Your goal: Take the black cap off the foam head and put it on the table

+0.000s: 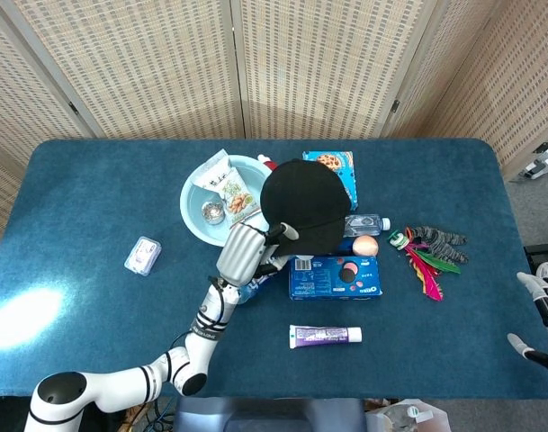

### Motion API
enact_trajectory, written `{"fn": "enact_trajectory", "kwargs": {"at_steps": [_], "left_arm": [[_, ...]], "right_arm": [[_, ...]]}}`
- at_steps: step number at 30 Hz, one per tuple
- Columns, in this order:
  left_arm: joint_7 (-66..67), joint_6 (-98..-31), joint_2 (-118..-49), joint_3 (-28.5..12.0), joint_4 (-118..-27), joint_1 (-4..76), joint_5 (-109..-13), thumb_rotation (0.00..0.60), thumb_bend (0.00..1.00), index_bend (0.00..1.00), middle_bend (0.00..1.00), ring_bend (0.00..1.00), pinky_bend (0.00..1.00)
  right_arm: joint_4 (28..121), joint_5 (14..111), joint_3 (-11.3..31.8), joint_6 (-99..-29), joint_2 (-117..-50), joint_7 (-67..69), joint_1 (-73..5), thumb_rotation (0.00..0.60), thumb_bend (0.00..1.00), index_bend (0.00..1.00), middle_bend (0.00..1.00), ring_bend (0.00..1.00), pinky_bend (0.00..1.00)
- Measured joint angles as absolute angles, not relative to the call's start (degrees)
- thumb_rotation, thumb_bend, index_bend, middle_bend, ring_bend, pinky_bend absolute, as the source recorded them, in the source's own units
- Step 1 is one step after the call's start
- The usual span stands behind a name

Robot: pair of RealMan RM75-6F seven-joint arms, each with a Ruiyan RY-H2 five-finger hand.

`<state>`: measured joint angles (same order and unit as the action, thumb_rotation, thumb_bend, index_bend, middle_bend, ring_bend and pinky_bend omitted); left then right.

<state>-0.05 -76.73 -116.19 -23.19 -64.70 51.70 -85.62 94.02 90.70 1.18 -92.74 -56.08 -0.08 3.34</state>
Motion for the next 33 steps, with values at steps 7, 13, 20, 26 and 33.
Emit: {"fn": "enact_trajectory", "kwargs": {"at_steps": [7, 13, 20, 26, 33], "left_arm": [[1.37, -75.78, -114.49, -27.26, -65.27, 54.87, -83.85, 0.6, 0.53, 0.63, 0.98, 1.0, 1.0], [1.99, -75.34, -113.56, -30.62, -63.65, 57.48, -81.8, 0.6, 0.53, 0.63, 0.98, 1.0, 1.0], [2.18, -75.21, -112.41, -34.64, -60.68, 60.38, -78.43, 0.6, 0.53, 0.63, 0.98, 1.0, 1.0], [2.54, -75.93, -109.83, -35.85, -59.31, 60.91, -76.48, 0.6, 0.53, 0.63, 0.98, 1.0, 1.0], [0.49, -78.25, -105.49, -35.45, -59.42, 58.69, -76.25, 0.6, 0.53, 0.63, 0.98, 1.0, 1.0]], "right_arm": [[93.85, 90.71, 1.22, -93.39, -56.05, 0.28, 3.73, 0.6, 0.1, 0.16, 0.22, 0.16, 0.22], [93.88, 90.78, 1.19, -93.7, -55.99, 0.37, 3.97, 0.6, 0.1, 0.16, 0.22, 0.16, 0.22], [94.21, 90.97, 1.18, -93.99, -55.92, 0.12, 4.14, 0.6, 0.1, 0.16, 0.22, 0.16, 0.22], [94.34, 91.08, 1.23, -94.02, -55.89, 0.07, 4.14, 0.6, 0.1, 0.16, 0.22, 0.16, 0.22], [94.44, 91.27, 1.24, -93.69, -55.85, 0.0, 3.92, 0.6, 0.1, 0.16, 0.22, 0.16, 0.22]]}}
